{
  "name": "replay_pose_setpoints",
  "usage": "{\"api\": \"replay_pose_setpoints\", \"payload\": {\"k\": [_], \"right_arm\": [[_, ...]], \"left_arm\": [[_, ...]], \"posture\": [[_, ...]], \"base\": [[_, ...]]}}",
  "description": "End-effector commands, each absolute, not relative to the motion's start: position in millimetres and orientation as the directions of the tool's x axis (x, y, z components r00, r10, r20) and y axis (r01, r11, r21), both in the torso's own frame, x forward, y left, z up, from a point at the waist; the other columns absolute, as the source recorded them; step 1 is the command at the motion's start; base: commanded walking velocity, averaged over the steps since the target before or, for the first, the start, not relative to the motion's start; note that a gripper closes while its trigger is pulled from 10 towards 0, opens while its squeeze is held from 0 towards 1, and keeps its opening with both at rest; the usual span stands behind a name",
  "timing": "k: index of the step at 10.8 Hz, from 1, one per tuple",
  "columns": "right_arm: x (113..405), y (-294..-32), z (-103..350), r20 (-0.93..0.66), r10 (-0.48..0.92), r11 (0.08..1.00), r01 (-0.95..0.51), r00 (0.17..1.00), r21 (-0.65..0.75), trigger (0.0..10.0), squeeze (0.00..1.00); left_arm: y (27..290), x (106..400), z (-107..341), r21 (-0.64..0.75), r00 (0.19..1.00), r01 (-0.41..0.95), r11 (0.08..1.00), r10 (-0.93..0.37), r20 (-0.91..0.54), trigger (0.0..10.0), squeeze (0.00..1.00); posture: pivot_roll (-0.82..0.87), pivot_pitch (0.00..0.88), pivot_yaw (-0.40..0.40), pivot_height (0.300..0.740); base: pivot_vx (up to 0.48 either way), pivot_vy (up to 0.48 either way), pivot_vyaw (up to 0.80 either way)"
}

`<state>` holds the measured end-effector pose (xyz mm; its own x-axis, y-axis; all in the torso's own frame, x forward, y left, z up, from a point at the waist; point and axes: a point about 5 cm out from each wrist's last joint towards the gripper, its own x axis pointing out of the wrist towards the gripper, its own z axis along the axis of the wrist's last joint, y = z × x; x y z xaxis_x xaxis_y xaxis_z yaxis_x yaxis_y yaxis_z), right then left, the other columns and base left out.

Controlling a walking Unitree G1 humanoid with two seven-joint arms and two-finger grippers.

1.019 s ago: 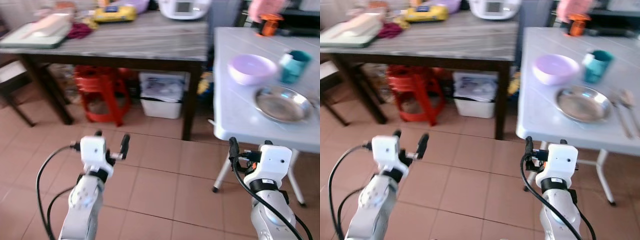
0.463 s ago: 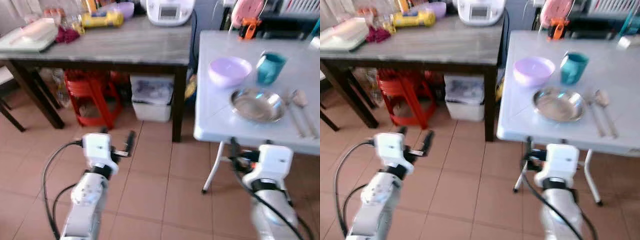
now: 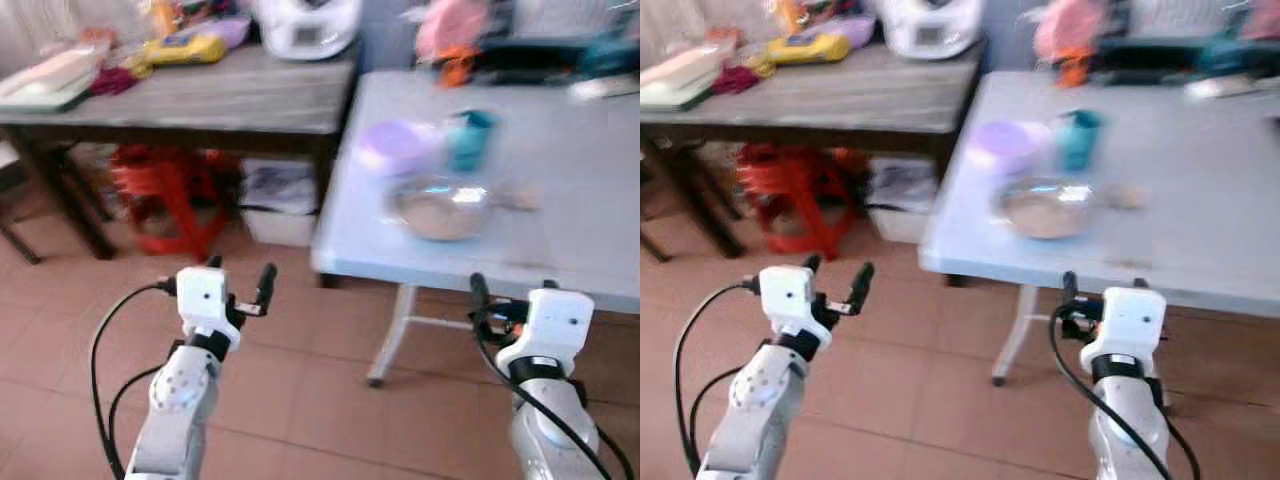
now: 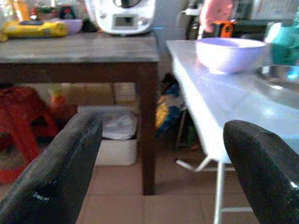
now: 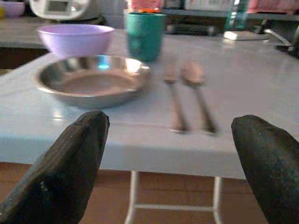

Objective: Setting the table

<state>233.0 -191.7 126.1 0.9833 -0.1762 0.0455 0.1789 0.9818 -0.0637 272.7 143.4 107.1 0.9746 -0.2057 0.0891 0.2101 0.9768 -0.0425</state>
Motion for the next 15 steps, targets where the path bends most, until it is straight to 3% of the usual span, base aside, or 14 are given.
{"api": "replay_pose_setpoints", "payload": {"k": [1,7,10,15], "right_arm": [[233.5,-184.8,128.3,0.055,-0.155,0.986,0.158,0.986,-0.053,10.0,0.00],[236.9,-185.5,129.0,0.066,-0.143,0.985,0.149,0.987,-0.082,10.0,0.00],[235.9,-185.7,128.3,0.068,-0.141,0.985,0.147,0.988,-0.094,10.0,0.00],[233.3,-187.1,128.6,0.067,-0.156,0.983,0.161,0.986,-0.089,10.0,0.00]], "left_arm": [[152.2,270.8,105.7,-0.024,0.979,0.188,0.982,-0.186,0.079,10.0,0.00],[150.5,270.1,107.0,-0.031,0.971,0.225,0.974,-0.222,0.089,10.0,0.00],[149.7,269.9,106.6,-0.031,0.968,0.237,0.971,-0.234,0.086,10.0,0.00],[144.3,267.8,109.8,-0.045,0.955,0.284,0.958,-0.278,0.106,10.0,0.00]], "posture": [[-0.07,0.099,0.075,0.740],[-0.05,0.096,0.076,0.740],[-0.06,0.100,0.078,0.740],[-0.06,0.105,0.077,0.740]], "base": [[0.000,-0.480,0.00],[0.000,0.000,0.00],[0.000,0.000,0.64],[0.000,0.000,0.00]]}}
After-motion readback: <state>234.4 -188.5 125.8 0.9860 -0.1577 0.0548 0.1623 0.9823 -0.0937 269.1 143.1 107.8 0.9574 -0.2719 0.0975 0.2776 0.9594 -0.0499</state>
